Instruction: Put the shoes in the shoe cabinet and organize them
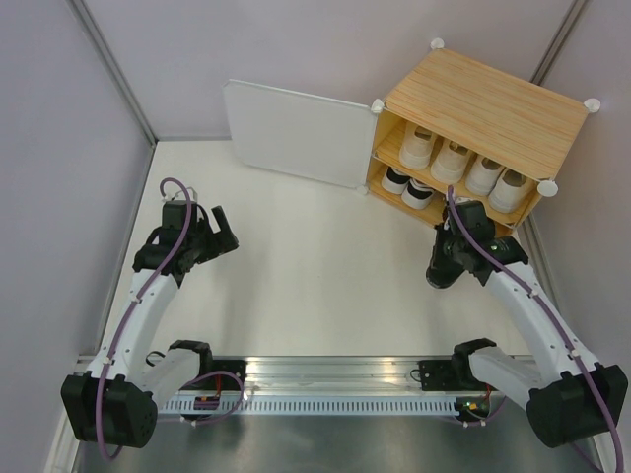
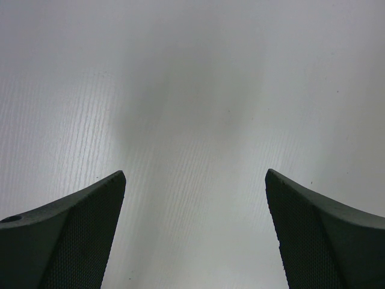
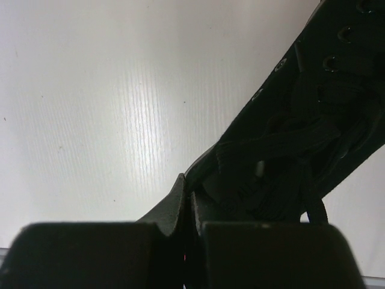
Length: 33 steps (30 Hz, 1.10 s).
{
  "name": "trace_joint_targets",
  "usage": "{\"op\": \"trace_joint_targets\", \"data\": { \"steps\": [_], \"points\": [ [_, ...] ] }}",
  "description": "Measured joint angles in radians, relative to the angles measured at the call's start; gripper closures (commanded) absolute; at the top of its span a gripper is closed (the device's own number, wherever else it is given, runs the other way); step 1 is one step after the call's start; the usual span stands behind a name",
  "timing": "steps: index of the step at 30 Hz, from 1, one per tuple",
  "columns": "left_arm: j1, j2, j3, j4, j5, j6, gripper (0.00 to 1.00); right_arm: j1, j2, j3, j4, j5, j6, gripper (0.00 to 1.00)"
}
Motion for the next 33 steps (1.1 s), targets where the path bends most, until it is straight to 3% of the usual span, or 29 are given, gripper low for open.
{"op": "trace_joint_targets", "data": {
  "steps": [7, 22, 25, 27, 28, 29, 33],
  "points": [
    [0.000, 0.000, 0.000, 0.000, 0.000, 0.000, 0.00, -0.117, 0.080, 0.028, 0.041, 0.006, -0.034, 0.99],
    [0.000, 0.003, 0.000, 0.000, 0.008, 0.000, 0.00, -0.180, 0.370, 0.172, 0.130, 0.163, -0.177, 0.99],
    [0.000, 0.003, 0.000, 0.000, 0.018, 0.000, 0.00, -0.189, 0.416, 0.171, 0.147, 0.200, -0.191, 0.91],
    [0.000, 0.003, 0.000, 0.001, 0.021, 0.000, 0.00, -0.188, 0.429, 0.164, 0.171, 0.233, -0.202, 0.80],
    [0.000, 0.003, 0.000, 0.001, 0.022, 0.000, 0.00, -0.191, 0.433, 0.161, 0.187, 0.259, -0.210, 0.73],
    [0.000, 0.003, 0.000, 0.001, 0.023, 0.000, 0.00, -0.193, 0.434, 0.160, 0.196, 0.277, -0.212, 0.60],
    [0.000, 0.003, 0.000, 0.003, 0.025, 0.000, 0.00, -0.200, 0.433, 0.155, 0.240, 0.330, -0.218, 0.52]
  ]
}}
